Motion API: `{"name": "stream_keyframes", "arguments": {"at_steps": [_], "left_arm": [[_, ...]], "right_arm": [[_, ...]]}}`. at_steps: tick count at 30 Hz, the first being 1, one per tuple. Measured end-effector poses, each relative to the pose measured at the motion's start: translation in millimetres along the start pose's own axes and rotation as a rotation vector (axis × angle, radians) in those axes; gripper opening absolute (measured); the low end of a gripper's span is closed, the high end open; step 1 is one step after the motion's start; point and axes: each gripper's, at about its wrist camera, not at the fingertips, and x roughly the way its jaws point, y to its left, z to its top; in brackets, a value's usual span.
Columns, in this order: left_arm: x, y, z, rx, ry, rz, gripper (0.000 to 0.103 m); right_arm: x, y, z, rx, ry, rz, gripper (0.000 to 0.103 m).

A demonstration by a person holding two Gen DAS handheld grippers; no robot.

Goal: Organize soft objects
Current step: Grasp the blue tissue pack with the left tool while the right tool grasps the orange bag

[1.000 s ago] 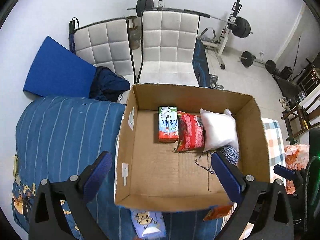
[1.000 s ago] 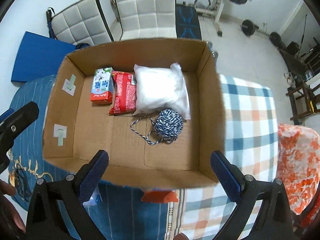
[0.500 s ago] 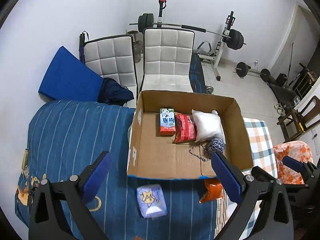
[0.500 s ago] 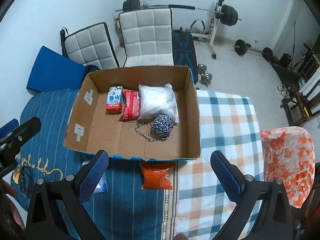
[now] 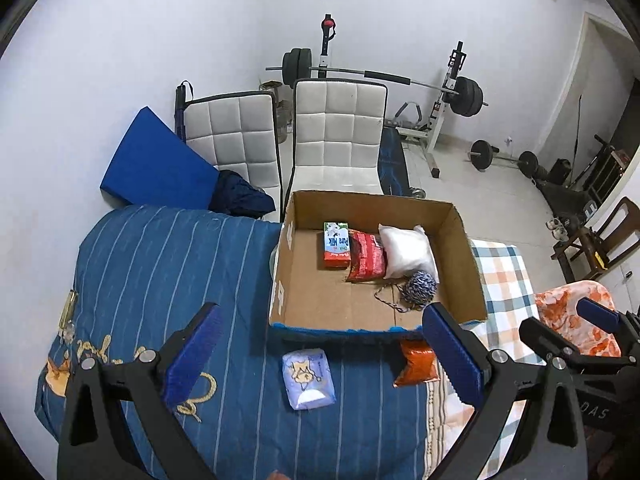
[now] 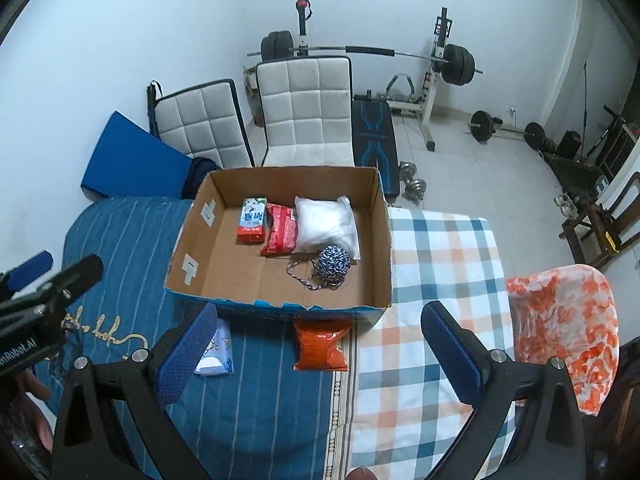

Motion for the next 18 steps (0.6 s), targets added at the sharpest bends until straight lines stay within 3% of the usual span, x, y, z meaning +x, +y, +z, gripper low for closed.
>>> {"name": "stream_keyframes", "arguments": {"at_steps": [5,12,18], "left_arm": [[2,0,-11,-0.013,0.017,0.001,0.102],[58,12,-38,-0.071,0.108,0.029,0.102],[126,27,-71,-0.108,0.248,0.068,0.102]], "right_arm": [[13,-3,-7,0.015,0.049,0.023,0.103],[129,-19,-42,0.062,0.297,0.002,0.103],[216,-22,-69,0.107,0.410,0.011,0.103]]}}
